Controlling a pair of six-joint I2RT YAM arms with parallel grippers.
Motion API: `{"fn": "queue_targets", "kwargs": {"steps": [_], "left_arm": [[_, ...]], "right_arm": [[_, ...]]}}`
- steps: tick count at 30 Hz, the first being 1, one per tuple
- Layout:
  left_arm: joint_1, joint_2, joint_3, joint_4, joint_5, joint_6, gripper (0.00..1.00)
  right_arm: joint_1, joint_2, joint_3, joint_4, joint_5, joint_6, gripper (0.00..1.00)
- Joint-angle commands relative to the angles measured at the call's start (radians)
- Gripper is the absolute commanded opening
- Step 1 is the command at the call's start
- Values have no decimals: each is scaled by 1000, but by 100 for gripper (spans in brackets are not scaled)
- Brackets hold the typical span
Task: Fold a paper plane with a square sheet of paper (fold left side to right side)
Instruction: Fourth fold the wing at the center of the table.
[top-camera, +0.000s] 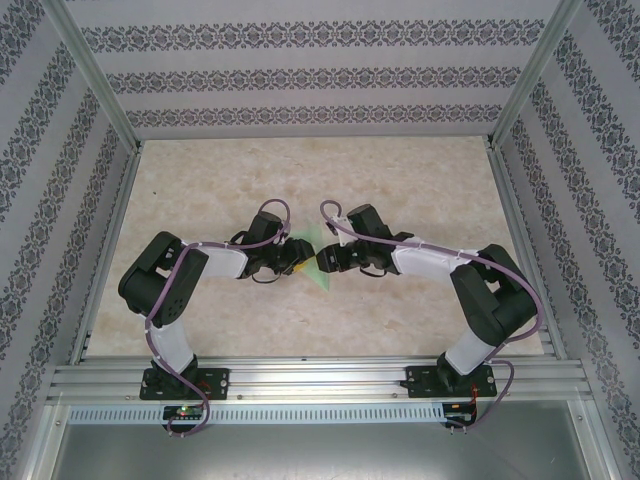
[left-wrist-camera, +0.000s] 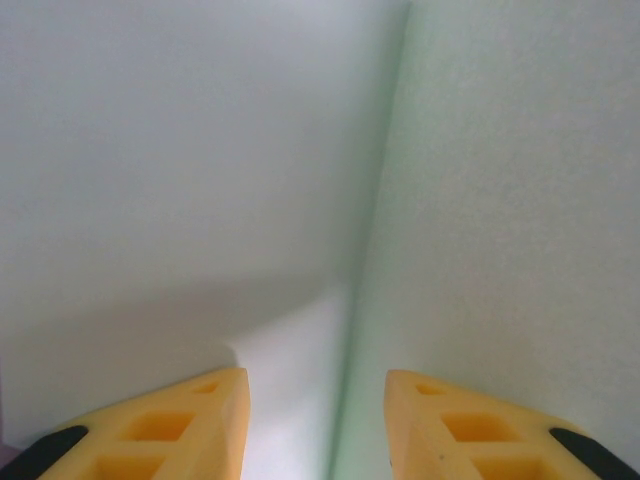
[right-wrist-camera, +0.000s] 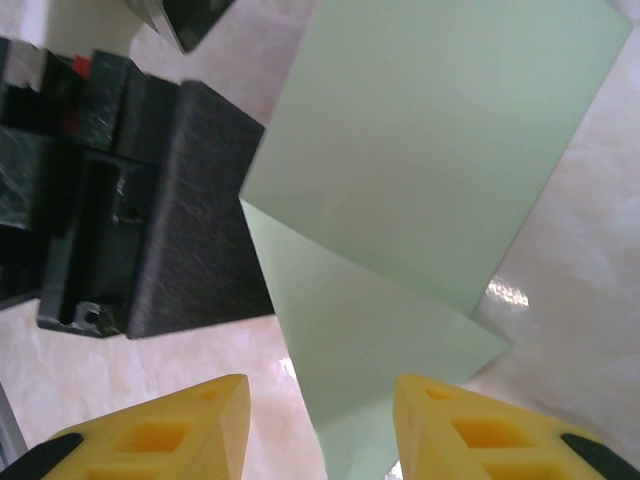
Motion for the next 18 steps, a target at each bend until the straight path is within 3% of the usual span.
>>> {"fn": "queue_targets", "kwargs": {"steps": [1, 18], "left_arm": [[-10, 24, 4, -32, -48, 16, 41], [-11, 20, 14, -53, -50, 25, 42]], "right_arm": [[13, 20, 30, -7, -2, -21, 43], [40, 109, 23, 4, 35, -27, 41]]}}
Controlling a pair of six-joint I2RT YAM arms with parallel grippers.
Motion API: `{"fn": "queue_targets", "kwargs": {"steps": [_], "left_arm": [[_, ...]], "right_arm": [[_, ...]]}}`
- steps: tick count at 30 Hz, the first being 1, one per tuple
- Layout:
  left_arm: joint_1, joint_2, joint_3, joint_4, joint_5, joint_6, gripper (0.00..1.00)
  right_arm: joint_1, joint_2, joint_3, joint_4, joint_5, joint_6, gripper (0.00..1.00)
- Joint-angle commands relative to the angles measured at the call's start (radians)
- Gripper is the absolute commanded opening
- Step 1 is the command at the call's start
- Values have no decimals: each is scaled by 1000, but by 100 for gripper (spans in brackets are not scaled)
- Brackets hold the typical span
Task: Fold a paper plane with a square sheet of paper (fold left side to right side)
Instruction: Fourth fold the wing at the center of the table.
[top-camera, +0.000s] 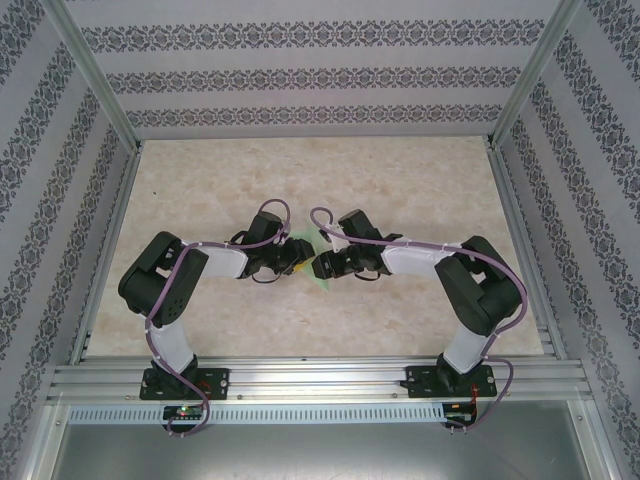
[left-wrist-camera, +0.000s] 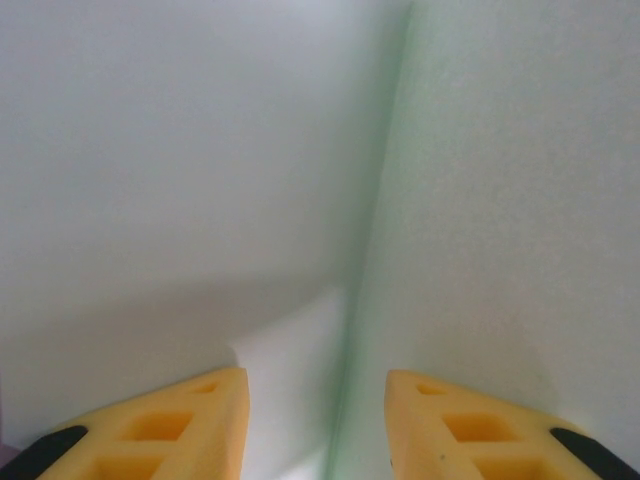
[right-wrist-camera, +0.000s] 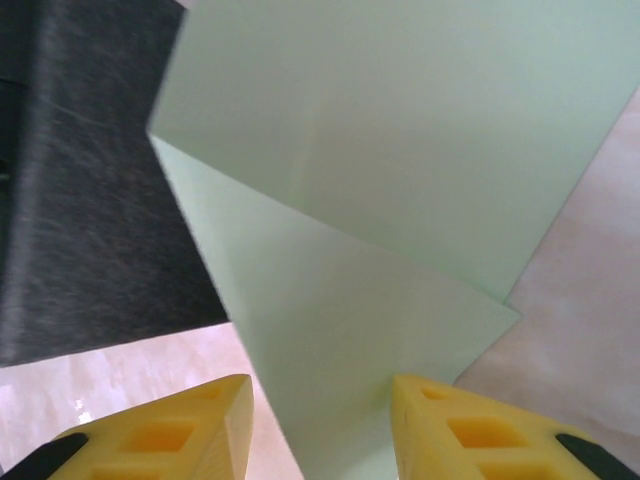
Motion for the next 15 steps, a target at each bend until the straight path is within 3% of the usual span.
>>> {"fn": "queue_targets", "kwargs": {"steps": [1, 6, 11, 15], "left_arm": [[-9, 19, 10, -46, -49, 26, 42], [-9, 14, 13, -52, -49, 31, 42], [-10, -11, 22, -101, -61, 56, 44], [-6, -51, 33, -151, -75, 83, 47]], "right_arm": [[9, 19, 11, 4, 29, -25, 41], [15, 37, 20, -4, 33, -31, 36], [12, 42, 20, -2, 25, -30, 20], [11, 44, 18, 3, 15, -28, 14]]}}
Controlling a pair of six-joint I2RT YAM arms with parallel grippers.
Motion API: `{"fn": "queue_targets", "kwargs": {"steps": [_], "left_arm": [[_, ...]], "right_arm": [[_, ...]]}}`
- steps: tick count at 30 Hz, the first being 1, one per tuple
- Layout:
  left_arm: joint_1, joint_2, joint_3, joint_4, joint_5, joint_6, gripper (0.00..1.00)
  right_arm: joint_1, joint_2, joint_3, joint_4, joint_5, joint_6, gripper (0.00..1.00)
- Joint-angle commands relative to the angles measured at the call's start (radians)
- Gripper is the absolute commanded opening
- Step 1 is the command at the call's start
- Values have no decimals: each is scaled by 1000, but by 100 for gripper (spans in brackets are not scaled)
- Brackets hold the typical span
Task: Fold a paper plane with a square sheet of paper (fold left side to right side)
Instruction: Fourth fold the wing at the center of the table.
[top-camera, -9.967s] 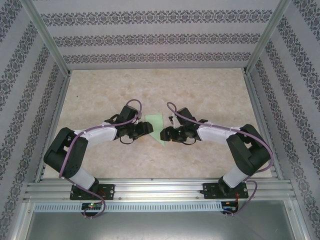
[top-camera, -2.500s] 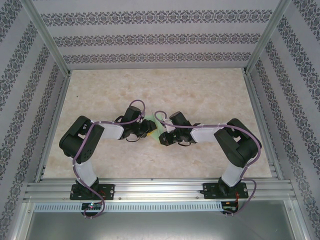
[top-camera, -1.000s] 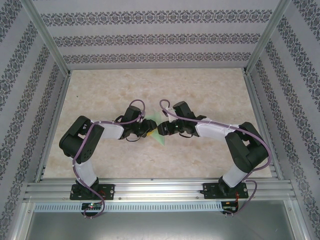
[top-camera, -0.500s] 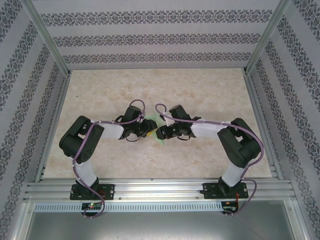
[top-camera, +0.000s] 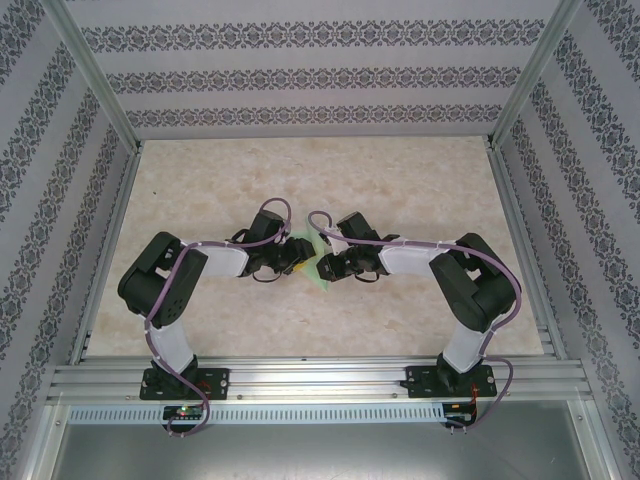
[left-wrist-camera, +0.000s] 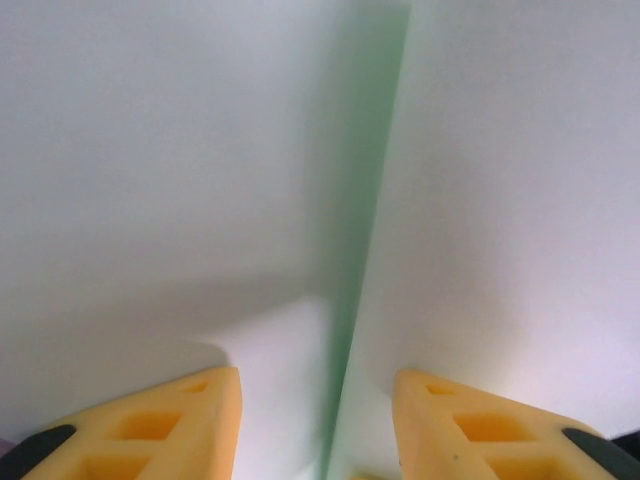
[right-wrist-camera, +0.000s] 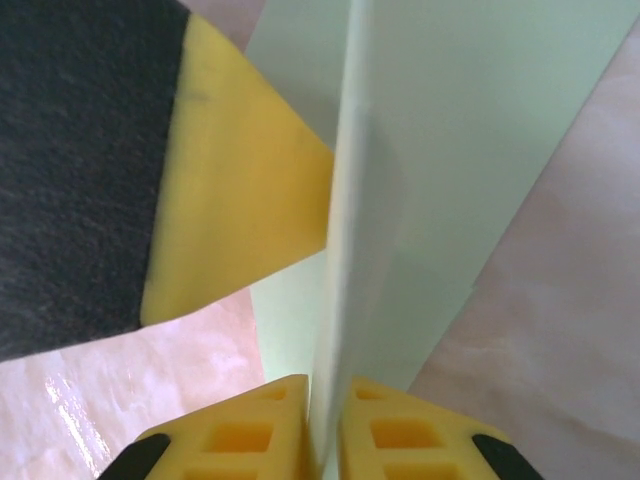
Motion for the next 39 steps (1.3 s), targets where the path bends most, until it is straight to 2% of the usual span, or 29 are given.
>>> {"fn": "queue_targets", "kwargs": {"steps": [1, 6, 9, 13, 19, 22, 39], "left_arm": [[-1, -49, 15, -102, -54, 61, 47], [11, -99, 21, -136, -62, 76, 48], [15, -115, 12, -84, -38, 67, 48], [16, -104, -7, 31, -1, 32, 58], [14, -40, 20, 57, -4, 31, 63], [14, -17, 32, 30, -19, 41, 66], [14, 25, 38, -65, -64, 63, 66]], "right_arm": [[9, 13, 17, 10, -9, -10, 14], [3, 13, 5, 30, -30, 0, 13], [0, 15, 5, 37, -43, 6, 13], [-3, 20, 3, 42, -54, 10, 13], [-6, 24, -1, 51, -60, 16, 13], [-7, 24, -1, 52, -59, 17, 13], [-14, 54, 10, 65, -95, 24, 13]]}}
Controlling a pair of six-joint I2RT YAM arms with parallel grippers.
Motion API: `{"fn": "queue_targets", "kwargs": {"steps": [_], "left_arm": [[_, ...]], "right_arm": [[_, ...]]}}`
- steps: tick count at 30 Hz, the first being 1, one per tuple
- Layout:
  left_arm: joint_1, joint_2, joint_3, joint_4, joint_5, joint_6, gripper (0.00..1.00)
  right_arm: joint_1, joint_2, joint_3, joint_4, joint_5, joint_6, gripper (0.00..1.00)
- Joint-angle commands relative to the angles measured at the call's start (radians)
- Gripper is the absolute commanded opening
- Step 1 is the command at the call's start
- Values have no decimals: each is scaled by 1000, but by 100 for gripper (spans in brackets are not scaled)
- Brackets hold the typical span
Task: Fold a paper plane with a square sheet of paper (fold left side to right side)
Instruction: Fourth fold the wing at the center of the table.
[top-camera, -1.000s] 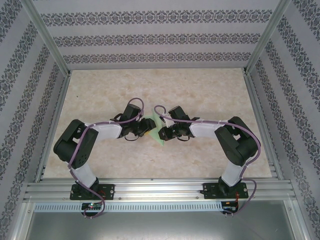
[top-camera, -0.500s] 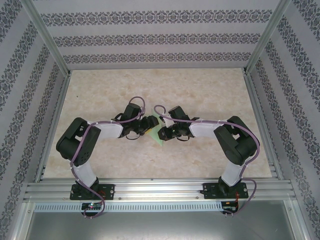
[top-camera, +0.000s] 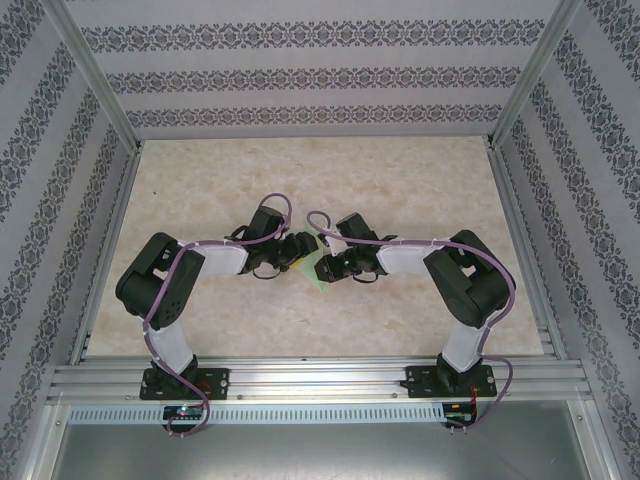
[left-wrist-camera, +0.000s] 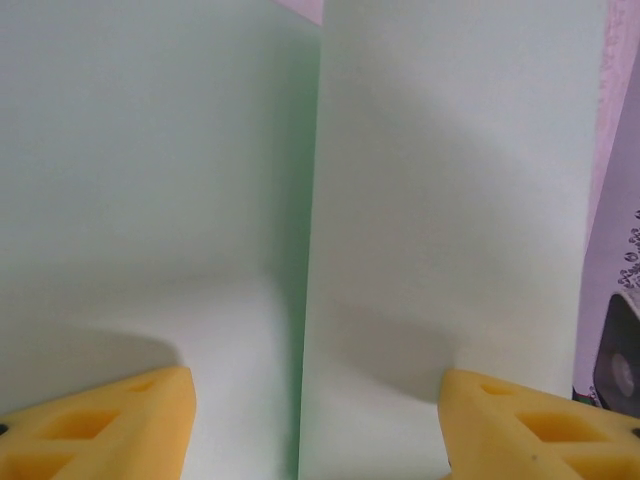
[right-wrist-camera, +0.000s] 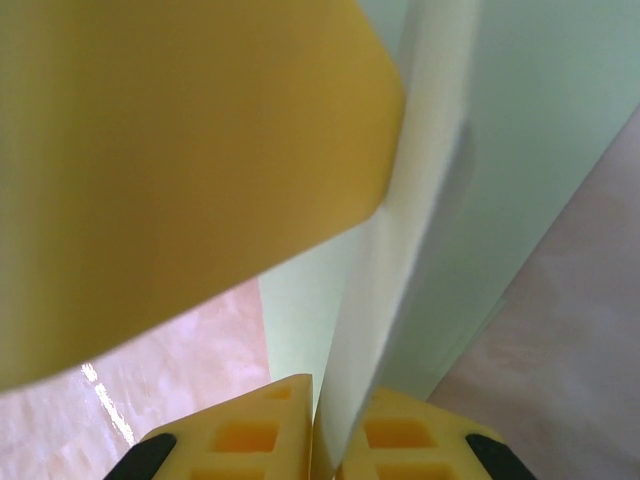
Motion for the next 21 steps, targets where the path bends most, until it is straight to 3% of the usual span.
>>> {"fn": "queue_targets", "kwargs": {"steps": [1, 21], "left_arm": [[7, 33, 14, -56, -44, 23, 66], [6, 68, 52, -175, -94, 50, 65]], "right_arm": [[-11, 16, 11, 22, -30, 11, 13], [-23, -15, -6, 51, -61, 30, 25]]}}
